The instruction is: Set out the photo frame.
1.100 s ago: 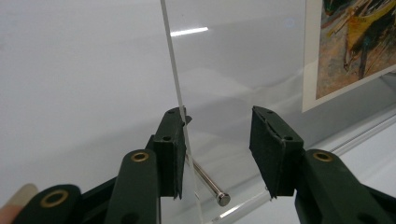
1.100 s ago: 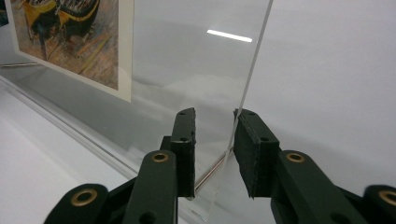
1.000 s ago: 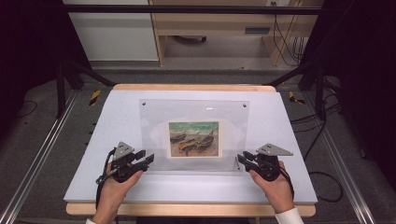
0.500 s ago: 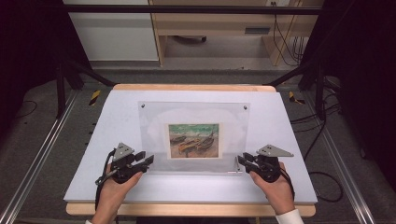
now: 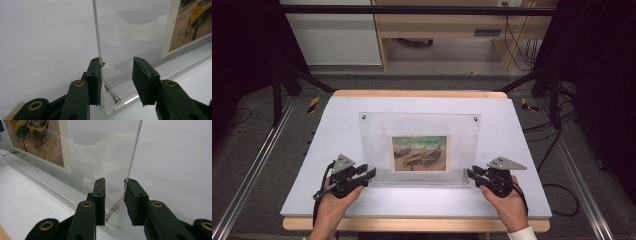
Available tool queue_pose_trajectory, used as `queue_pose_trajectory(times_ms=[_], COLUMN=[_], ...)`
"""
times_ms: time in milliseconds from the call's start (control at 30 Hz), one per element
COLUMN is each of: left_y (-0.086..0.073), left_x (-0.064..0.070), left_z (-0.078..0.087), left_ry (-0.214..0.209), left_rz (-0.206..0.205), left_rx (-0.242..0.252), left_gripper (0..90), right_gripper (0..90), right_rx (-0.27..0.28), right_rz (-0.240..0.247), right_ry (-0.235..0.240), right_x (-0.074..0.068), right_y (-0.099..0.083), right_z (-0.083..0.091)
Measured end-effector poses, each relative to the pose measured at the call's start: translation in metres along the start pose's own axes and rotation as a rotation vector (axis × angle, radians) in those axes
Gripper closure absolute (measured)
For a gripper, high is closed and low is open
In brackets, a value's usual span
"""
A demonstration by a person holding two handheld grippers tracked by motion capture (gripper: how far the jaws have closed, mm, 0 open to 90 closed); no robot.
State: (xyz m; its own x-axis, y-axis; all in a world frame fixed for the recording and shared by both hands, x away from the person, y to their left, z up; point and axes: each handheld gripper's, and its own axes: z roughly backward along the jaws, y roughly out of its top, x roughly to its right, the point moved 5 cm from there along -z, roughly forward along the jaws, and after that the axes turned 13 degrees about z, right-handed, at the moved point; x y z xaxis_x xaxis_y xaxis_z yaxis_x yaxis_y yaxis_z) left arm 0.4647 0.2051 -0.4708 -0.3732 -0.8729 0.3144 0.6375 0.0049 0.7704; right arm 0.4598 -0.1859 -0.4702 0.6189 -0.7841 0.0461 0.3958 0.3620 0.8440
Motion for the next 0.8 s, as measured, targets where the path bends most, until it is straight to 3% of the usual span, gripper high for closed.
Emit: queue_pose_trajectory(times_ms=[800], left_y=[-0.0100], left_x=[0.0005], left_z=[0.0042], left_ry=[-0.011], left_rz=[-0.039], left_rx=[-0.039], left_gripper=[60.6], right_gripper=[70.1], right_rx=[-0.030], right_rz=[0.016], right_ry=[0.016], right_x=[-0.0074], right_y=[-0.0083], right_z=[0.0044])
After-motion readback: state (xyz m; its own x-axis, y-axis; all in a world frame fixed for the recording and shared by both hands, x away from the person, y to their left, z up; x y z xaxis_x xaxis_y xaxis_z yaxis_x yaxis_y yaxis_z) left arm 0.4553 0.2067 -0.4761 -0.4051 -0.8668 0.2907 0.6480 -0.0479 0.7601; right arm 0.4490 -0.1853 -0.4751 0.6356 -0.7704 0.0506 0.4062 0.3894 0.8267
